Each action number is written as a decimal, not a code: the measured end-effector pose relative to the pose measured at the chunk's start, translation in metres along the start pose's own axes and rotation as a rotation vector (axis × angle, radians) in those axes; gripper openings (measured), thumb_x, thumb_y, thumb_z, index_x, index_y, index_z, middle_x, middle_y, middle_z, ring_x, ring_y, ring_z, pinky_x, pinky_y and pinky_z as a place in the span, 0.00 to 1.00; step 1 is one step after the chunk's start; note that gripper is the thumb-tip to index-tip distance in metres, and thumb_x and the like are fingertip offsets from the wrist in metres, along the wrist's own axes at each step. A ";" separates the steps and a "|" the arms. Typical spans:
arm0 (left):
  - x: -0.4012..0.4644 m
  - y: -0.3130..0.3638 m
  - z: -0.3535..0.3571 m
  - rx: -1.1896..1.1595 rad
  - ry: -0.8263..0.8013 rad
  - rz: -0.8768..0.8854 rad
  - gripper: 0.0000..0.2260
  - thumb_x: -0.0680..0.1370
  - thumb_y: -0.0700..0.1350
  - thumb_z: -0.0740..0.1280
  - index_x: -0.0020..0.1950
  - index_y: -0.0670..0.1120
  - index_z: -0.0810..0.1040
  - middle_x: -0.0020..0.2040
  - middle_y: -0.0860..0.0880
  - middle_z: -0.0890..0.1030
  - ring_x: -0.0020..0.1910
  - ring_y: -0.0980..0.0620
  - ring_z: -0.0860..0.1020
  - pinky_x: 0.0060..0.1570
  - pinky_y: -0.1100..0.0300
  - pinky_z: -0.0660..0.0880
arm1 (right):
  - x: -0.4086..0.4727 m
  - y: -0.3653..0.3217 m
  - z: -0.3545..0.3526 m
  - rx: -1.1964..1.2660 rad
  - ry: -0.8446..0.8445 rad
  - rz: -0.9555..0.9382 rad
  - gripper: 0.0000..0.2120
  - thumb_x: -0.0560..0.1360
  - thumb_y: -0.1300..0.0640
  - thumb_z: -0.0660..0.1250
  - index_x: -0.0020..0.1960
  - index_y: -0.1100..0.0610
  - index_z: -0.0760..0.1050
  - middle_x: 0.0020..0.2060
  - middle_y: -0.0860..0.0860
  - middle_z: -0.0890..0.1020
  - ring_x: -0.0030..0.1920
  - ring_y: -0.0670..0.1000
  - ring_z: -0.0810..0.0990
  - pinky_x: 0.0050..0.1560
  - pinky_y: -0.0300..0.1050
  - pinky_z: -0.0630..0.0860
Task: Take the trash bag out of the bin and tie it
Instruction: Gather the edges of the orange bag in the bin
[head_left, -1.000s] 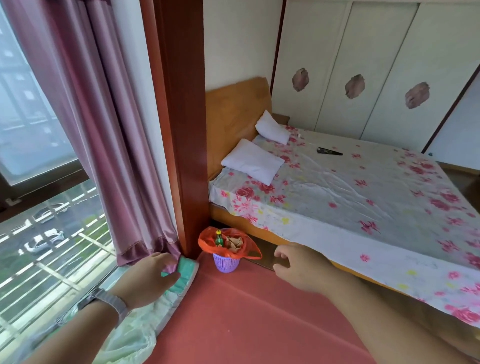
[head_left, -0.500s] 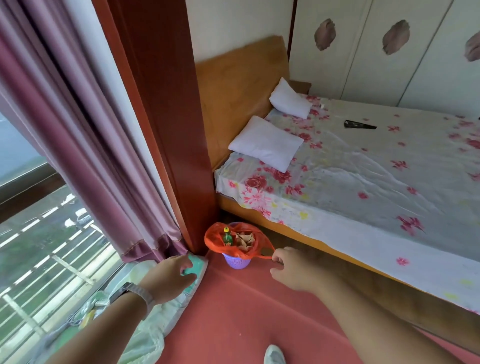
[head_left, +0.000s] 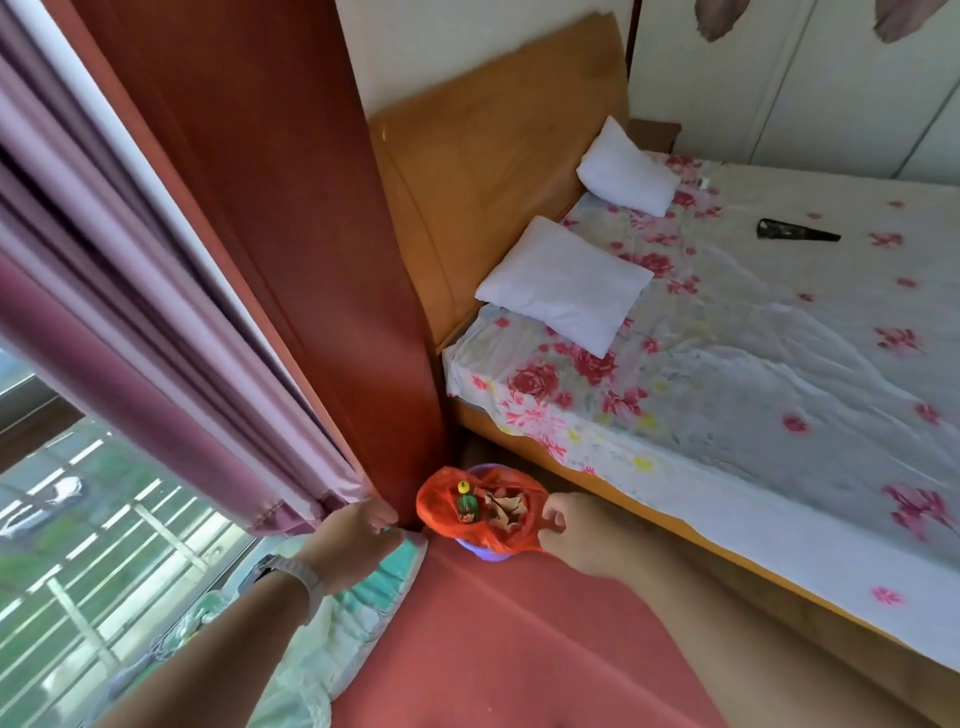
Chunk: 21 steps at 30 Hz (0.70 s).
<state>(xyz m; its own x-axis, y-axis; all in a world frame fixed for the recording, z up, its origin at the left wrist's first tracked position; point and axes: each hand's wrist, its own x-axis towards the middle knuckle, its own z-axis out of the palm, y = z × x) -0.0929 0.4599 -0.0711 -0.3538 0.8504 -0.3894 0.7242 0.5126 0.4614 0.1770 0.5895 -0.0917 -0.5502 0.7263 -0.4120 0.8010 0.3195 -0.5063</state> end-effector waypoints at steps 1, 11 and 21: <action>0.012 -0.002 -0.001 -0.012 -0.002 -0.021 0.14 0.70 0.55 0.63 0.50 0.50 0.81 0.49 0.51 0.84 0.45 0.52 0.81 0.48 0.54 0.78 | 0.009 0.001 -0.001 0.010 -0.005 0.009 0.18 0.72 0.41 0.61 0.59 0.46 0.74 0.50 0.41 0.77 0.45 0.46 0.76 0.39 0.39 0.72; 0.152 -0.037 0.003 -0.193 -0.156 -0.092 0.06 0.71 0.49 0.65 0.37 0.50 0.78 0.35 0.47 0.83 0.27 0.55 0.76 0.33 0.59 0.73 | 0.117 0.000 0.009 0.143 -0.039 0.249 0.11 0.72 0.45 0.63 0.51 0.48 0.75 0.45 0.48 0.80 0.44 0.48 0.79 0.43 0.46 0.76; 0.286 -0.076 0.036 -0.270 -0.300 -0.207 0.09 0.73 0.48 0.65 0.47 0.44 0.81 0.45 0.44 0.83 0.41 0.44 0.77 0.39 0.58 0.70 | 0.220 0.010 0.054 0.254 -0.066 0.417 0.05 0.73 0.50 0.65 0.48 0.48 0.74 0.42 0.45 0.77 0.43 0.47 0.75 0.33 0.36 0.64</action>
<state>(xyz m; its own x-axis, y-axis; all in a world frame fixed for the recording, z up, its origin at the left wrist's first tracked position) -0.2275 0.6601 -0.2458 -0.2587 0.6749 -0.6911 0.4619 0.7148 0.5251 0.0515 0.7199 -0.2280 -0.2150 0.7181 -0.6619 0.8777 -0.1550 -0.4533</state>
